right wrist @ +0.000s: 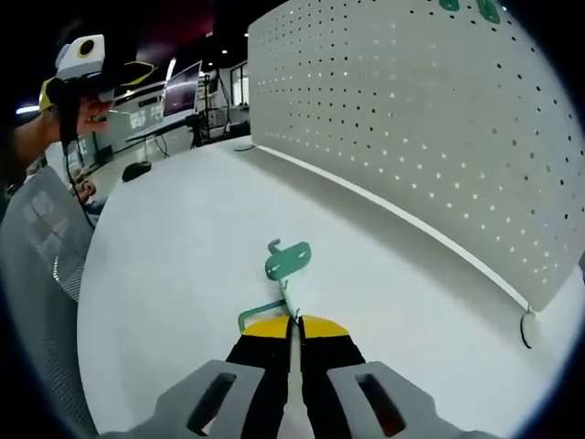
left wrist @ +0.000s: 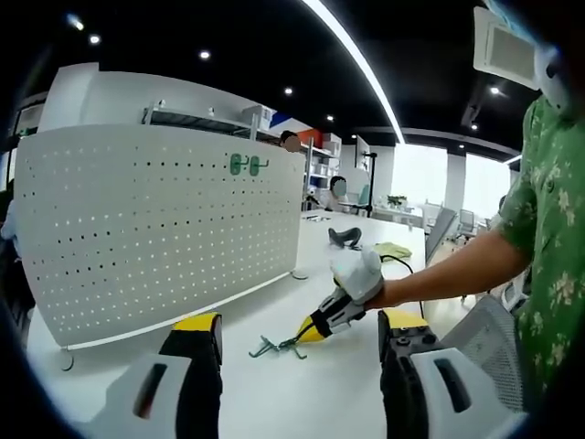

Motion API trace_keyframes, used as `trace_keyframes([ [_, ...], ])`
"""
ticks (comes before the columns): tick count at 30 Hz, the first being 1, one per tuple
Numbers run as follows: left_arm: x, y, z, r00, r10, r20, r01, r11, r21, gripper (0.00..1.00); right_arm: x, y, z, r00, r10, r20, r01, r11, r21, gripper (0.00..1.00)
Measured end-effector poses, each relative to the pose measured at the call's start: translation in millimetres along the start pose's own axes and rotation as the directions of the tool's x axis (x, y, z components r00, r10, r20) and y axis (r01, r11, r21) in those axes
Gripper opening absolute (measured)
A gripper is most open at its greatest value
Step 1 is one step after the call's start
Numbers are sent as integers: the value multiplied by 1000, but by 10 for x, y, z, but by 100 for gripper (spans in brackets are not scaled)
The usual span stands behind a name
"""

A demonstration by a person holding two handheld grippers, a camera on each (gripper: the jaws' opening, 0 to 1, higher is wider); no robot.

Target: Insert the hook assembly into the mounting plate slot until the hook locks in place.

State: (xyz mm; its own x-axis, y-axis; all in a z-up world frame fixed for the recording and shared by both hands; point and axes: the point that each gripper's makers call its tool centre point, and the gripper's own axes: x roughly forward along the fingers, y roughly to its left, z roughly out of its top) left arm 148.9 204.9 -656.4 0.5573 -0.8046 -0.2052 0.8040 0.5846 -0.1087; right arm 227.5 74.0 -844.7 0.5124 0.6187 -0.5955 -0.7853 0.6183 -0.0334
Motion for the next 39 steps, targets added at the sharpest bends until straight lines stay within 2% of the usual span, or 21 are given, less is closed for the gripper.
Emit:
trace_keyframes([
  [8, 0, -4, -19, 1000, -3, -2, 3, 1000, 1, 71, -40, 0, 47, 1000, 6, 15, -6, 1000, 22, 0],
  [13, 6, -24, -10, 1000, -10, 0, 10, 1000, 7, 70, -101, 9, 100, 1000, 19, 25, -21, 997, 81, 0],
  [18, 9, -46, -17, 1000, -19, -1, 19, 1000, 10, 70, -174, 82, 215, 999, 35, 35, -38, 994, 99, 0],
  [24, 9, -77, -6, 999, -31, 4, 31, 999, 16, 69, -211, 177, 247, 998, 54, 23, -56, 992, 112, 0],
  [29, -2, -95, -14, 999, -39, 4, 39, 999, 19, 69, -252, 193, 274, 999, 41, 28, -44, 991, 126, 0],
  [35, -8, -115, -65, 999, -42, -4, 42, 999, 32, 69, -325, 225, 416, 998, 31, 46, -38, 990, 139, 0],
  [39, 20, -149, -133, 999, -41, -18, 43, 996, 79, 67, -364, 252, 525, 998, 32, 61, -41, 987, 158, 0],
])
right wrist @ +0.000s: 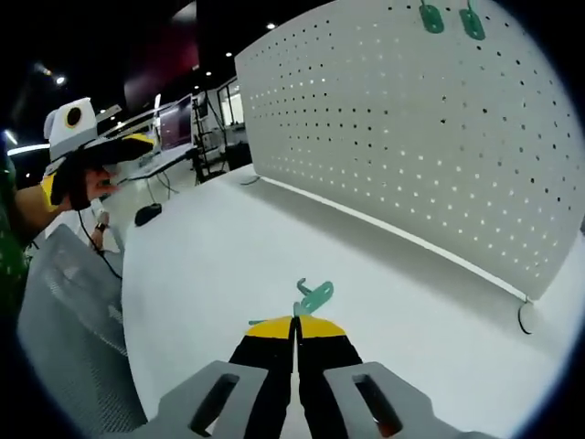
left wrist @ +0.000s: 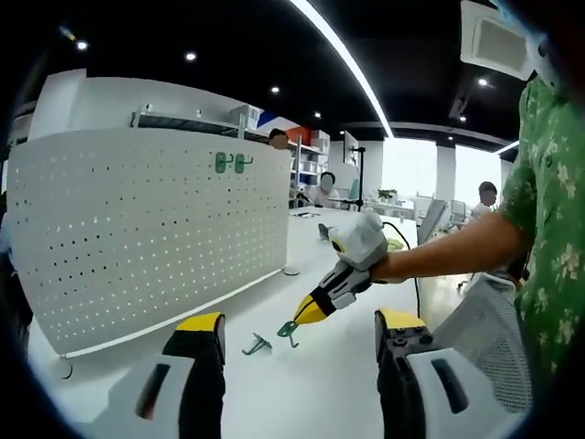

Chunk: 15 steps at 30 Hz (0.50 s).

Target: Insert the hook assembly into the mounting plate slot until the hook locks in place.

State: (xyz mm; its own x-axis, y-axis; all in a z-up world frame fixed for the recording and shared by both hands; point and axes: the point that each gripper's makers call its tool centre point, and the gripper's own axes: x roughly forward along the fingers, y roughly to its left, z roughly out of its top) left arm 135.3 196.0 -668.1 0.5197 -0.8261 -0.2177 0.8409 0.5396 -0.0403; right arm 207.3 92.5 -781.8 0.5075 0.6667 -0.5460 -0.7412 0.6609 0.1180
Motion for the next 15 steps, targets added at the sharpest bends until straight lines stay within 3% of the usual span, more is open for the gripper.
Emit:
trace_keyframes([
  [5, 41, -17, -110, 1000, -4, -11, 4, 999, 35, 65, -31, 87, 141, 1000, 6, 11, -6, 1000, -13, 0],
  [15, 112, -27, -146, 1000, -10, 15, 7, 986, 166, 56, -92, 268, 437, 999, 16, 38, -15, 1000, -21, 0],
])
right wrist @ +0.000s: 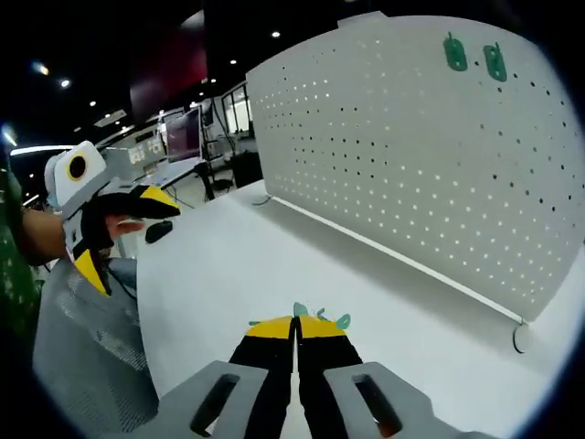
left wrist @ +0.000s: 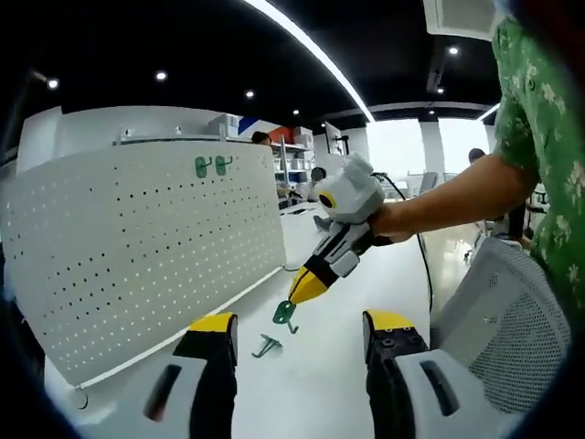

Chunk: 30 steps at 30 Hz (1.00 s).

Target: Insert the hook assembly into the mounting plate slot until the hook locks in place.

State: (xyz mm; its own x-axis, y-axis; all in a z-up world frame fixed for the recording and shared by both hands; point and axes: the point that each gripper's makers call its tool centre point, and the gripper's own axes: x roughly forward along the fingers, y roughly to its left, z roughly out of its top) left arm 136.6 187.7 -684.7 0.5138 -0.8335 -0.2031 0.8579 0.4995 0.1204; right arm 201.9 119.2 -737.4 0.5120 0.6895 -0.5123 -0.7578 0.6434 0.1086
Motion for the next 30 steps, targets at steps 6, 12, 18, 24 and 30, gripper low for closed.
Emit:
trace_keyframes([
  [6, 78, 69, -54, 1000, 22, -14, -21, 999, 44, 50, -16, 116, 188, 1000, 8, 23, -8, 1000, 3, 0],
  [12, 137, 137, -79, 999, 42, -16, -41, 997, 70, 43, -33, 197, 312, 999, 12, 37, -12, 1000, -7, 0],
  [18, 186, 187, -108, 998, 62, -21, -60, 993, 98, 42, -60, 281, 438, 998, 22, 54, -21, 1000, -10, 0],
  [24, 182, 261, -86, 995, 95, -5, -94, 988, 119, 36, -58, 379, 529, 997, 46, 66, -47, 999, 15, 0],
  [30, 193, 295, -67, 994, 111, -1, -110, 981, 159, 31, -43, 468, 618, 994, 69, 89, -73, 996, 45, 0],
])
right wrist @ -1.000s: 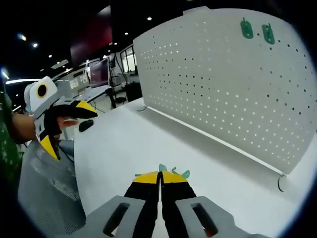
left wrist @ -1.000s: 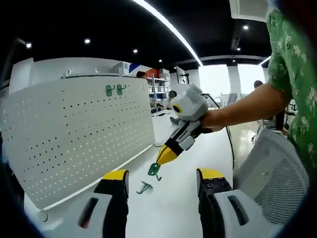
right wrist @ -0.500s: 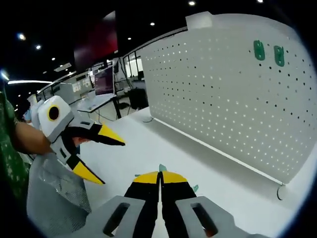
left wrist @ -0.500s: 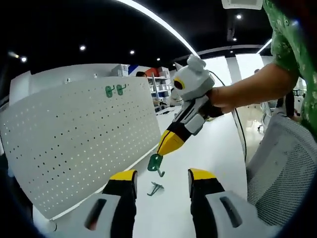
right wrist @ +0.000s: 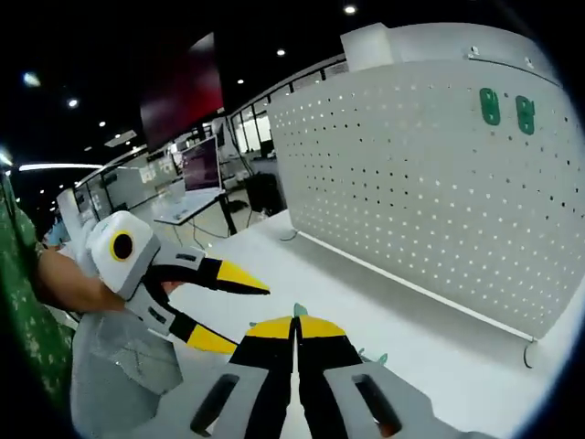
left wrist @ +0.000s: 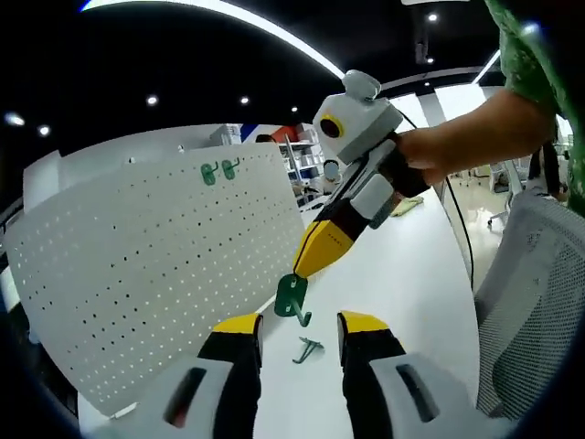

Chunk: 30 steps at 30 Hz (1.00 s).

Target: Insert the hook assembly into the mounting plate slot until the hook locks in place.

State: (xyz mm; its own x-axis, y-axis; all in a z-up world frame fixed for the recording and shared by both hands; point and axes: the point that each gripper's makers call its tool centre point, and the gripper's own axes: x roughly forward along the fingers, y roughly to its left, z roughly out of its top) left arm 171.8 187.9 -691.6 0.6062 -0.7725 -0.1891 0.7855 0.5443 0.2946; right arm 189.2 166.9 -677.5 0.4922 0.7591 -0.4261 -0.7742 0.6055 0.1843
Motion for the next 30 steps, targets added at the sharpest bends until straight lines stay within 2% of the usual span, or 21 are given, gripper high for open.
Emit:
trace_keyframes([
  [16, -6, 46, 131, 999, 26, 48, -29, 998, 63, 13, 4, 179, 123, 999, 37, 23, -38, 999, 32, 0],
  [23, 10, 52, 153, 998, 28, 52, -32, 997, 70, 11, -4, 234, 131, 999, 46, 22, -46, 998, 35, 0],
  [30, 7, 64, 148, 998, 35, 49, -39, 996, 84, 4, -32, 252, 142, 999, 47, 23, -48, 998, 40, 0],
])
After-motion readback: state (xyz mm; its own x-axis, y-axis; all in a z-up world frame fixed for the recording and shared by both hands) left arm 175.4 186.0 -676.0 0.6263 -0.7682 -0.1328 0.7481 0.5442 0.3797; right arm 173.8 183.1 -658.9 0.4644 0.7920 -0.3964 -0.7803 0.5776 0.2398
